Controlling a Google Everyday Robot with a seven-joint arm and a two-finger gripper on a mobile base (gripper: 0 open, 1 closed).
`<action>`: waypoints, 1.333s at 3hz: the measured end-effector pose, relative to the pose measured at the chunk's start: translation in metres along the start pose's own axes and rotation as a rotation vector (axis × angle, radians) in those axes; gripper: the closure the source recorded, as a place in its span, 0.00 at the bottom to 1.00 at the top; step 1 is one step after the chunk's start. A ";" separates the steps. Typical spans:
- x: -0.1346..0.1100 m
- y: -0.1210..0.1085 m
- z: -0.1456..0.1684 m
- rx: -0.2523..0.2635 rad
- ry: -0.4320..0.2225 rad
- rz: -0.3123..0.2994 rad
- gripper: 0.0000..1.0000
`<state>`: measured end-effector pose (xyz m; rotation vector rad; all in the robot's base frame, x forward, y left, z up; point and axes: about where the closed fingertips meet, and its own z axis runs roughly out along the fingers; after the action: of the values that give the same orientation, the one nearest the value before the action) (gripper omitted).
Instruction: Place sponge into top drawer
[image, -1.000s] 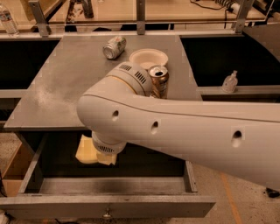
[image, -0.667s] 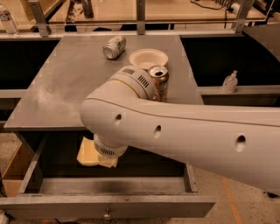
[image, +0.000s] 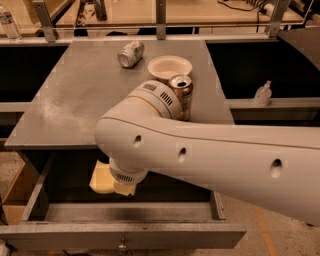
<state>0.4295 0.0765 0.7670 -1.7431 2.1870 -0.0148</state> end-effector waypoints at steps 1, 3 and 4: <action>0.000 0.000 0.000 0.000 0.000 -0.001 0.59; 0.000 0.001 0.000 0.000 0.001 -0.004 0.12; -0.001 0.002 0.000 0.000 0.001 -0.005 0.00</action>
Offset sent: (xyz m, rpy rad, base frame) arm -0.0003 0.0002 -0.0001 -0.0006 -0.0001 0.0010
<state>0.4281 0.0775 0.7667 -1.7491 2.1835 -0.0169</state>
